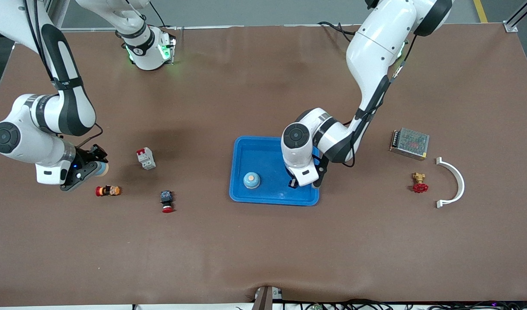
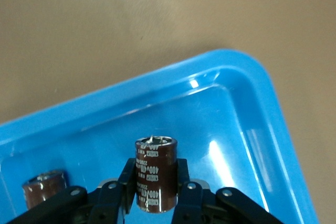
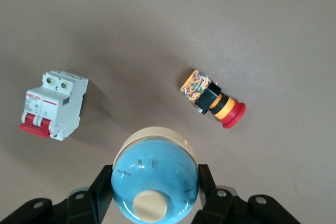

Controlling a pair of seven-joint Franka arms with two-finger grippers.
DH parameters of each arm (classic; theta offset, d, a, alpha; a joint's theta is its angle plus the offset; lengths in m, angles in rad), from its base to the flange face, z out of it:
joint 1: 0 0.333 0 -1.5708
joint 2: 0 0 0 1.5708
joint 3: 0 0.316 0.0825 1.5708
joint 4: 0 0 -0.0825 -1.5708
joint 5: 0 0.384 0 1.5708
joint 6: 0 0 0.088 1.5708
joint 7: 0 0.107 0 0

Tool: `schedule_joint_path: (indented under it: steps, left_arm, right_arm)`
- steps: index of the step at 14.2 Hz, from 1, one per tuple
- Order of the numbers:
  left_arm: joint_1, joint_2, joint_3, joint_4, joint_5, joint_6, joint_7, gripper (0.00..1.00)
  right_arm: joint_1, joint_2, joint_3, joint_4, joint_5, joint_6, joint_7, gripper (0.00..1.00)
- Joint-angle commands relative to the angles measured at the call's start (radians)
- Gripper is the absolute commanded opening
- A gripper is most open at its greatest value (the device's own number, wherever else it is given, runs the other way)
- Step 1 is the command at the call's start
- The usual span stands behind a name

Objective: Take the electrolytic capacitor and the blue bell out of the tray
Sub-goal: 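Lift the capacitor with the left gripper while the right gripper lowers bell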

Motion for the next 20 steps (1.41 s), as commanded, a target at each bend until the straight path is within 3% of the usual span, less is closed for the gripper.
schedule_joint_path:
  steps: [1,10,20]
  left_arm:
    - [0.005,-0.056,-0.001,-0.008,0.005,-0.079,0.107,0.0]
    - [0.091,-0.22,-0.009,-0.031,-0.095,-0.321,0.631,0.0]
    - [0.248,-0.412,-0.012,-0.25,-0.095,-0.3,1.016,0.0]
  right_arm:
    - [-0.032,-0.032,0.018,-0.061,-0.022,0.042,-0.016,0.45]
    - [-0.08,-0.011,0.019,-0.206,-0.02,0.266,-0.076,0.45]
    - [-0.078,0.044,0.021,-0.288,-0.017,0.432,-0.075,0.45]
